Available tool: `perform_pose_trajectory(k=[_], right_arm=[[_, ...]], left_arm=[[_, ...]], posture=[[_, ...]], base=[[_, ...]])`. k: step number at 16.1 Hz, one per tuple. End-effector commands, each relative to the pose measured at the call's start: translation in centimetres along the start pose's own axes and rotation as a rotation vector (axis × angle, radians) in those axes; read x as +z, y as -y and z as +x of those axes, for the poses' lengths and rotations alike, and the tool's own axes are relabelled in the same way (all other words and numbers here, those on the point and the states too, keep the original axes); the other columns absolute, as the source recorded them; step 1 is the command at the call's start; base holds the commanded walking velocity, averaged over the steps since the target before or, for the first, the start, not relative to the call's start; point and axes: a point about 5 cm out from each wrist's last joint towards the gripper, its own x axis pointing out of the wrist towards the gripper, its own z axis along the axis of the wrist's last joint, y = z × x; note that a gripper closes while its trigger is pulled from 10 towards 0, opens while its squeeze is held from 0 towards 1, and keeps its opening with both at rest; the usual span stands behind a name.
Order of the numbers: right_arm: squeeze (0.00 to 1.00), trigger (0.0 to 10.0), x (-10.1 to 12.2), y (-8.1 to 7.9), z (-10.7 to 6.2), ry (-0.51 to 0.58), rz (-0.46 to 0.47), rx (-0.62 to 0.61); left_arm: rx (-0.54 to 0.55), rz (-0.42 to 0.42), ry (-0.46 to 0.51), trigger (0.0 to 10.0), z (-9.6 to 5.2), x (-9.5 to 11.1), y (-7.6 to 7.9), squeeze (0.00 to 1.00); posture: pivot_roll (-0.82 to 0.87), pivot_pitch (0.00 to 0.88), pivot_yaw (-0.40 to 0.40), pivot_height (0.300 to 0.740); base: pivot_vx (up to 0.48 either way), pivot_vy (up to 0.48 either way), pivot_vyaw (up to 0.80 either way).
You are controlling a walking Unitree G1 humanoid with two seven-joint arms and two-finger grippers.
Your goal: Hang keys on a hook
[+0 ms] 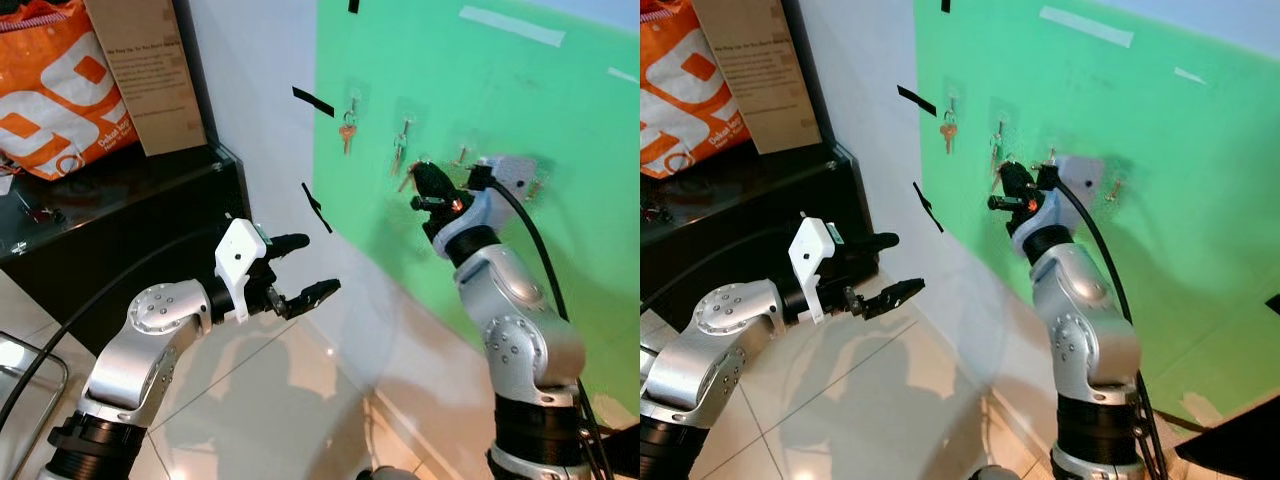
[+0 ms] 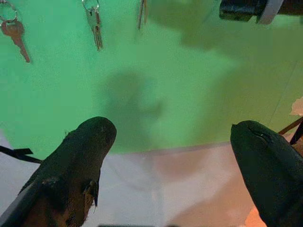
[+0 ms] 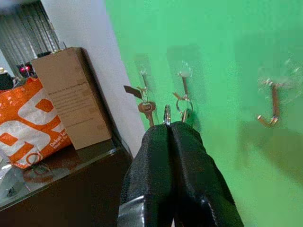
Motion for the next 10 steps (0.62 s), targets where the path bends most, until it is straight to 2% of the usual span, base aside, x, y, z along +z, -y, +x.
perform_pose_trajectory(k=[1, 6, 10], right_arm=[[0.0, 10.0, 0.3, 0.4, 0.4, 0.016, 0.026, -0.032], [0.0, 10.0, 0.5, 1.5, 0.8, 0.036, 0.092, -0.126], [0.0, 10.0, 0.8, 1.6, 0.9, 0.056, 0.103, -0.121]], left_arm=[[-0.008, 0.004, 0.003, 10.0, -0.1, 0.3, 0.0, 0.0], [-0.007, 0.004, 0.002, 10.0, -0.1, 0.4, 0.0, 0.0], [-0.013, 0.006, -0.001, 10.0, -0.1, 0.5, -0.1, 0.0]], posture=[[-0.05, 0.0, -0.004, 0.74], [-0.05, 0.0, -0.003, 0.74], [-0.05, 0.0, 0.004, 0.74]], base=[[0.0, 0.0, 0.0], [0.0, 0.0, 0.0], [0.0, 0.0, 0.0]])
